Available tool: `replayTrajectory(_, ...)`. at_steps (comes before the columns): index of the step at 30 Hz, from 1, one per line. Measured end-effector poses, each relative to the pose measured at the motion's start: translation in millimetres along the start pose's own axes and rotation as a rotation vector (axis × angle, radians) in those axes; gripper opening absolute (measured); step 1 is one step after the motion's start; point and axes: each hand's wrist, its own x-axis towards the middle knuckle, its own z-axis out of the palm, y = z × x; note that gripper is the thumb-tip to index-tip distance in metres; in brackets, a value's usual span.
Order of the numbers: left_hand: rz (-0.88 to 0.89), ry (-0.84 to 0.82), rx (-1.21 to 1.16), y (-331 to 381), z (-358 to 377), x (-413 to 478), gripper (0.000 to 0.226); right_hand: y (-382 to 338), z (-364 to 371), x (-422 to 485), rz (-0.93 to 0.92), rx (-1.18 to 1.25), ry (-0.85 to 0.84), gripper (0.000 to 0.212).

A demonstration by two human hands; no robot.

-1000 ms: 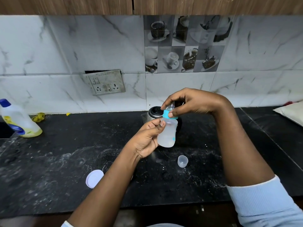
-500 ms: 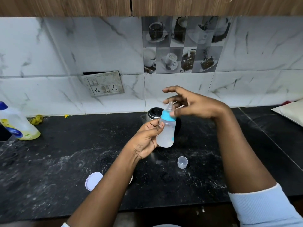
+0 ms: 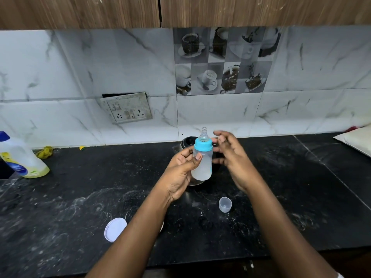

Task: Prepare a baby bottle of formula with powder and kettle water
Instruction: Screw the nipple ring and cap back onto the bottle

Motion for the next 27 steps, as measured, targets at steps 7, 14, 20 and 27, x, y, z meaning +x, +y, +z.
replayTrajectory(7,0.03,0.002,0.15,0.7,3.0,-3.9,0.054,35.5,16.7,-36.4,0.009,0.141,-0.069,0.068)
replayTrajectory(14,0.131,0.117,0.214,13.5,12.5,-1.1,0.071,55.4,25.5,-45.0,-0.113,0.2,0.12,0.058)
replayTrajectory(20,0.154,0.085,0.239,22.2,11.9,7.2,0.068,58.0,28.7,-47.9,-0.149,0.239,0.053,0.057)
replayTrajectory(27,0.168,0.061,0.309,22.2,16.7,5.8,0.09,57.3,30.1,-51.0,-0.153,0.283,0.017,0.056)
